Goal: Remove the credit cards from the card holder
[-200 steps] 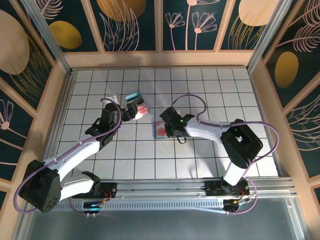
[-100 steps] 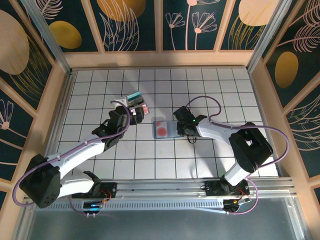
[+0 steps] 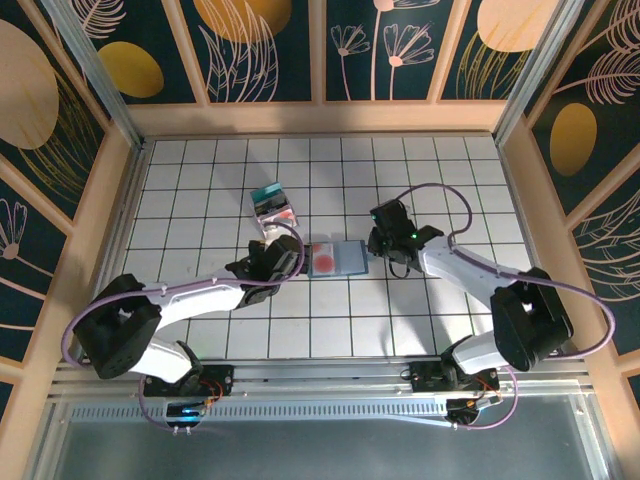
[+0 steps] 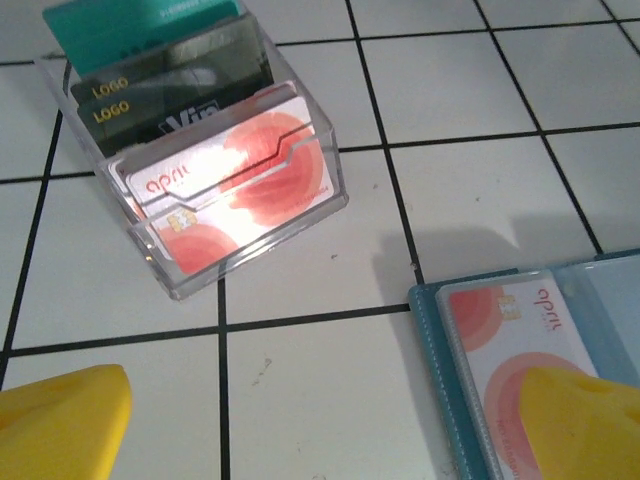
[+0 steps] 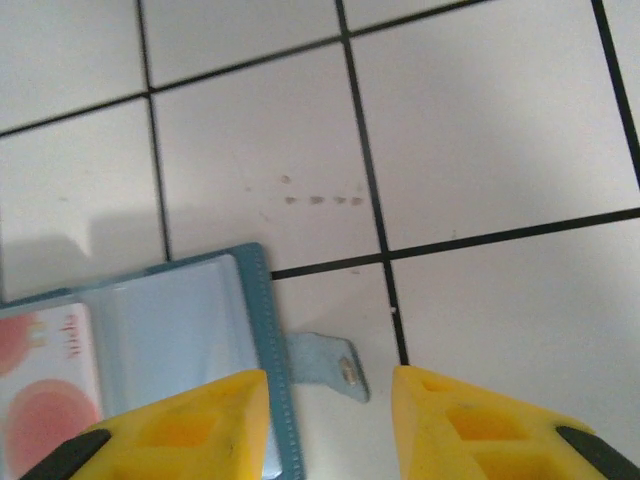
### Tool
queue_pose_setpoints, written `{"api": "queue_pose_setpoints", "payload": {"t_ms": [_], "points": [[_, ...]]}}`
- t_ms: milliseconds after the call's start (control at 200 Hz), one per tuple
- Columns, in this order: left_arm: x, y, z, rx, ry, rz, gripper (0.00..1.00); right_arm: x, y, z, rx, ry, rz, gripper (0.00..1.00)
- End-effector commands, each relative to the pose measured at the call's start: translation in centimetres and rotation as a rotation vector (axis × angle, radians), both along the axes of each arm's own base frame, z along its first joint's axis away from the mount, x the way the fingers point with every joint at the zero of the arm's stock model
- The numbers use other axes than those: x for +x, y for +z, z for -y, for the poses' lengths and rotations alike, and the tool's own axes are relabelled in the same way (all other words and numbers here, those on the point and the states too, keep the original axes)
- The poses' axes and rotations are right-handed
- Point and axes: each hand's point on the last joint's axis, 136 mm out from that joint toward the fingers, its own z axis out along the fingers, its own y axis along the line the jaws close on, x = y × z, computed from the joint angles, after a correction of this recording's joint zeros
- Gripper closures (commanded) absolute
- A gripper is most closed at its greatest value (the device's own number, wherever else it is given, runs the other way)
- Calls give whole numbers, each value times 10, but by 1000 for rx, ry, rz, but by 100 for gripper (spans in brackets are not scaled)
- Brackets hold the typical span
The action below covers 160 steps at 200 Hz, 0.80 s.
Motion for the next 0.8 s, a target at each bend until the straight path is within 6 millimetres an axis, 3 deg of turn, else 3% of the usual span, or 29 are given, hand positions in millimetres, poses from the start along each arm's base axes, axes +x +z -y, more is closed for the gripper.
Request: {"api": "queue_pose_setpoints", "payload": {"t_ms": [0, 230, 440, 686, 796], "points": [[2, -3, 5, -46, 38, -22, 1, 2, 15, -23, 130, 50, 24, 65], [1, -25, 2, -49, 94, -92, 1, 0, 9, -72, 312, 162, -42, 70], [7, -42, 2, -67, 104, -148, 1, -5, -5, -106, 318, 236, -100, 72], [10, -56, 3, -62, 102, -186, 1, -10, -25, -129, 304, 286, -172, 76], [9, -63, 4, -55, 95, -203, 1, -11, -34, -130, 272, 286, -195, 76]]}}
